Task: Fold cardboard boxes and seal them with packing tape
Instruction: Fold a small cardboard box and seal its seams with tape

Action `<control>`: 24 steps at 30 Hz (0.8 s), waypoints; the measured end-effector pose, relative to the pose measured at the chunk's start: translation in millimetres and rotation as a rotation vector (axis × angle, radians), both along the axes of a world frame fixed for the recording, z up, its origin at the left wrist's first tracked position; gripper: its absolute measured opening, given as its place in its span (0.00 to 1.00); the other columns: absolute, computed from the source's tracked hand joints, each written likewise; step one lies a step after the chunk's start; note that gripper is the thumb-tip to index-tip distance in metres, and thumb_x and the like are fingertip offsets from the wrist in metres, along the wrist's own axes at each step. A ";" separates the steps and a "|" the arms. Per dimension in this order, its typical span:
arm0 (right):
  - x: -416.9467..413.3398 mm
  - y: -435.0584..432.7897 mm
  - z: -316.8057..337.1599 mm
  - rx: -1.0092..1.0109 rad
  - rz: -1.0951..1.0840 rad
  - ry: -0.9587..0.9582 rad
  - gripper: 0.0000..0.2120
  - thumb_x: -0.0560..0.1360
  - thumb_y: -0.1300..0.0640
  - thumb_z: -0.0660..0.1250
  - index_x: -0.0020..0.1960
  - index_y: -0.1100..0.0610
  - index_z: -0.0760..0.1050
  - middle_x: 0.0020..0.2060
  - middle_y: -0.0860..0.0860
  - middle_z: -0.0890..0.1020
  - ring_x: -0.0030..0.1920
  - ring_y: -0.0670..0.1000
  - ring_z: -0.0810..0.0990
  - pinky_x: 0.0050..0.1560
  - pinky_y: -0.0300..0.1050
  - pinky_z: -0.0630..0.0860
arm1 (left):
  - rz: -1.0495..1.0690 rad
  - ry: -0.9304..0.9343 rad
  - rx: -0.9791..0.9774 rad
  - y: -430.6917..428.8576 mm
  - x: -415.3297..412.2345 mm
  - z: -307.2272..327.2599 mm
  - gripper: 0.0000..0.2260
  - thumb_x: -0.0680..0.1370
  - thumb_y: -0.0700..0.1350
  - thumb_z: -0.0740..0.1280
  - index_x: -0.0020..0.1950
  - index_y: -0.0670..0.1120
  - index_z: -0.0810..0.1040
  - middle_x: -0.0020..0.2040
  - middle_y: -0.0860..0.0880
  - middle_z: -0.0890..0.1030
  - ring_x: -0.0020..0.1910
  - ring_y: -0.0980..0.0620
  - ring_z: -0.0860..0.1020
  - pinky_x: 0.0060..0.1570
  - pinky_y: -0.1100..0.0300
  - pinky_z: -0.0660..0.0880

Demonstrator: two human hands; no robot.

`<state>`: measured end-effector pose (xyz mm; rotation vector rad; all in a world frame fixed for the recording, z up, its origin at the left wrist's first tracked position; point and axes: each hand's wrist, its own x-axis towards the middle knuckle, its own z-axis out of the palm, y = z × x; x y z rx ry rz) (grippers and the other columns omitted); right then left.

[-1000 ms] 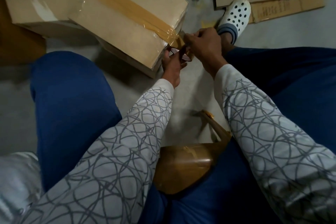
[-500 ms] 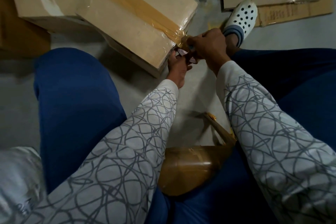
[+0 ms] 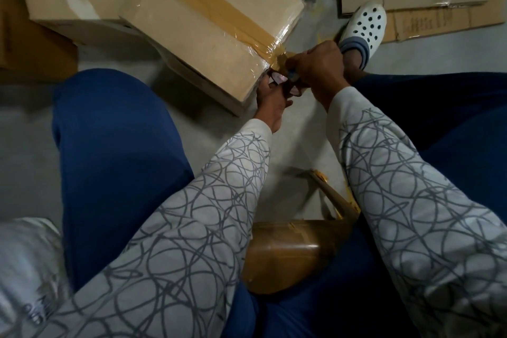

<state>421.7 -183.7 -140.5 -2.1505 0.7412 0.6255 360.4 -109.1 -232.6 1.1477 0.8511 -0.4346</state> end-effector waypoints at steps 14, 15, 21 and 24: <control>-9.8 2.9 -1.4 0.117 -0.072 0.035 0.09 0.70 0.55 0.76 0.43 0.59 0.79 0.39 0.53 0.83 0.38 0.52 0.85 0.39 0.48 0.85 | 0.083 0.048 0.019 3.1 -8.6 6.7 0.23 0.78 0.40 0.71 0.72 0.50 0.72 0.63 0.41 0.81 0.59 0.40 0.81 0.52 0.49 0.80; -9.2 -1.9 1.9 0.140 -0.081 0.019 0.10 0.71 0.54 0.75 0.45 0.59 0.79 0.40 0.53 0.83 0.38 0.51 0.85 0.38 0.47 0.85 | 0.079 0.042 0.032 2.4 -7.5 9.7 0.23 0.77 0.40 0.72 0.72 0.49 0.73 0.63 0.42 0.81 0.59 0.41 0.82 0.51 0.51 0.80; 3.2 -20.7 10.6 0.030 0.093 -0.203 0.09 0.80 0.51 0.64 0.54 0.56 0.75 0.43 0.49 0.78 0.45 0.48 0.77 0.46 0.43 0.75 | 0.012 0.059 0.058 1.3 -4.5 17.8 0.27 0.79 0.44 0.70 0.77 0.50 0.68 0.66 0.43 0.79 0.58 0.44 0.81 0.49 0.55 0.82; -3.7 -14.1 -2.5 0.116 0.113 -0.208 0.10 0.84 0.49 0.58 0.59 0.55 0.69 0.49 0.50 0.76 0.50 0.50 0.76 0.52 0.48 0.75 | 0.006 0.066 0.006 5.4 -8.5 26.2 0.25 0.79 0.46 0.71 0.75 0.48 0.69 0.64 0.42 0.80 0.57 0.43 0.82 0.49 0.53 0.82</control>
